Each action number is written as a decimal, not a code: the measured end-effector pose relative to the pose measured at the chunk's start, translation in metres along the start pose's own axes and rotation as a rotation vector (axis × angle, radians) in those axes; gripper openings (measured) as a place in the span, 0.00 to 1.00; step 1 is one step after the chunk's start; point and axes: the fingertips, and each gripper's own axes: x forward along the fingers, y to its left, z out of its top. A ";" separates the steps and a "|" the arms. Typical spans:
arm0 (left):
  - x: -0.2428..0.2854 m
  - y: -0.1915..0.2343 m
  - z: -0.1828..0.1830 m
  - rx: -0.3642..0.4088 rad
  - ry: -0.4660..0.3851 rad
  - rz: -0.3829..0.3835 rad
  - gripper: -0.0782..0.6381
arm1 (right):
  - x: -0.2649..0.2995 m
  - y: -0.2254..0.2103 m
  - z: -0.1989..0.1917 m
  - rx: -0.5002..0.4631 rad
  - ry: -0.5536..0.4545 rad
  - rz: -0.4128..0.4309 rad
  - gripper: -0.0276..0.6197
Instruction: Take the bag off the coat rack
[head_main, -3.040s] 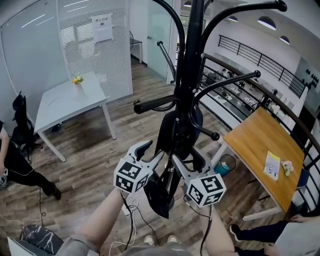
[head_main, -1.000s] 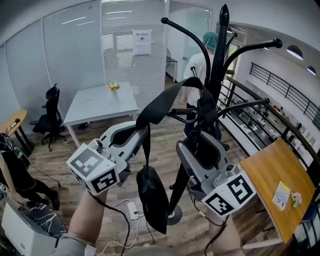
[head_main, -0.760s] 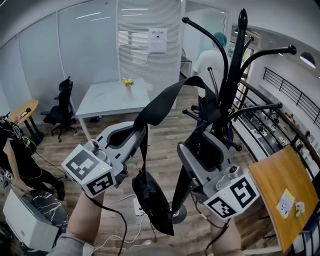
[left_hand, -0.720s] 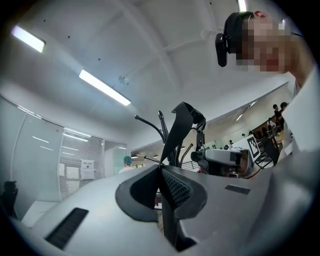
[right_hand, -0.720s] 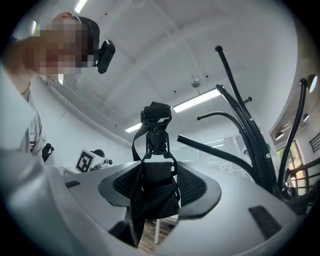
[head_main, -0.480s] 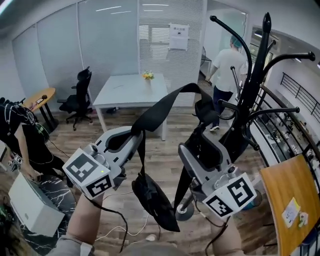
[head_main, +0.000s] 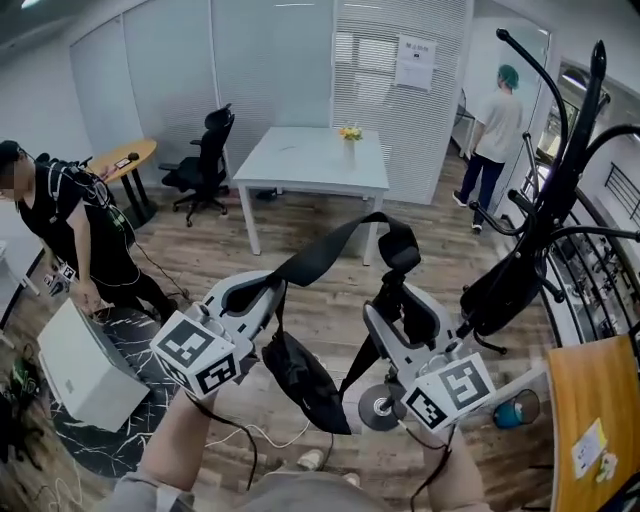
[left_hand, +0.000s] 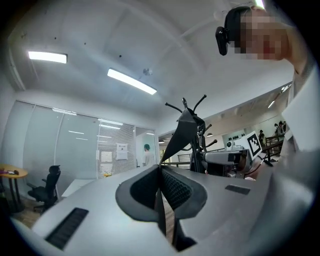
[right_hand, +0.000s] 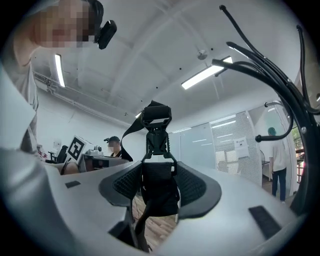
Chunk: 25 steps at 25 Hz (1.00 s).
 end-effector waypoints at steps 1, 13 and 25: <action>-0.004 0.003 -0.005 -0.002 0.008 0.013 0.13 | 0.003 0.002 -0.006 0.007 0.015 0.003 0.40; -0.043 0.013 -0.122 0.013 0.135 0.090 0.13 | 0.008 0.029 -0.122 0.040 0.191 -0.001 0.40; -0.040 -0.007 -0.196 -0.074 0.244 0.061 0.13 | -0.014 0.026 -0.184 0.088 0.324 -0.060 0.40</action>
